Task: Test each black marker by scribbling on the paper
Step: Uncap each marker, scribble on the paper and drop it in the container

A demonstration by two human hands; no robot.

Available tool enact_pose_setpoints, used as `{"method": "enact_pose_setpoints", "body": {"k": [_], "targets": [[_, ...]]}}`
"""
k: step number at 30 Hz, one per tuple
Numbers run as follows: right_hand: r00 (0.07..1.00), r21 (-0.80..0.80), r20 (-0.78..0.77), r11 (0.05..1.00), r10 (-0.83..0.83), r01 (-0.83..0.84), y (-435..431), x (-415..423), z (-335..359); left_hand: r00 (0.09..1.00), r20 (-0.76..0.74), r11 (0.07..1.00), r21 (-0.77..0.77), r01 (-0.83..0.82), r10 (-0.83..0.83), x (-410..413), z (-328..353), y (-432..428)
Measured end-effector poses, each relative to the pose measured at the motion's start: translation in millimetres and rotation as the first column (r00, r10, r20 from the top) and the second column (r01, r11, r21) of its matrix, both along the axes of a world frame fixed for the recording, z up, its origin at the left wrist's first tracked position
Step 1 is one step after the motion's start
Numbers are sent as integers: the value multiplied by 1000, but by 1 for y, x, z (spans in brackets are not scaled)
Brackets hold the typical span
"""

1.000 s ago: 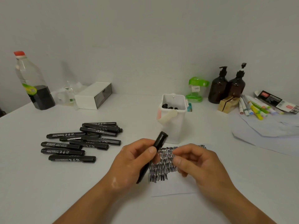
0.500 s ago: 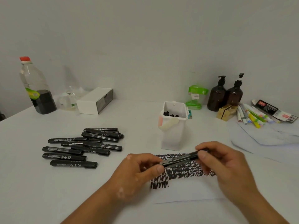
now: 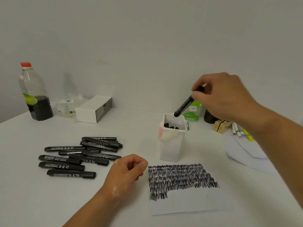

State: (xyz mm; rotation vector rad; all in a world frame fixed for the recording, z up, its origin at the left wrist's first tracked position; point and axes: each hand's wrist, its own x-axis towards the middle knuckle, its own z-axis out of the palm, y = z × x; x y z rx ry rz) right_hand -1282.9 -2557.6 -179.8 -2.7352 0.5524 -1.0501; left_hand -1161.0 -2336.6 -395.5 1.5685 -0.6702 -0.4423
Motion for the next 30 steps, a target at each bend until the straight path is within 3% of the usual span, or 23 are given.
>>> {"method": "enact_pose_setpoints", "body": {"k": [4, 11, 16, 21, 24, 28, 30], "targets": [[963, -57, -265, 998, -50, 36, 2, 38, -12, 1000, 6, 1000, -5, -25, 25, 3, 0, 0], [857, -45, -508, 996, -85, 72, 3, 72, -38, 1000, 11, 1000, -17, -13, 13, 5, 0, -1], [843, 103, -536, 988, -46, 119, -5, 87, -61, 1000, 7, 1000, -22, -7, 7, 5, 1, -2], [704, -224, -701, 972, -114, -66, -4, 89, -71, 1000, 7, 1000, -18, -4, 4, 6, 2, -3], [676, -235, -729, 967, -110, -96, 0, 88, -71, 1000, 19, 1000, -6, -5, 5, 6, 1, -4], [712, -232, -692, 970, -118, -65, 4, 81, -64, 999, 35, 1000, 7, -3, 3, 8, -1, -3], [783, -133, -617, 991, -80, -3, 7, 72, -55, 999, 41, 1000, 12, -4, 3, 9, -2, -3]]}}
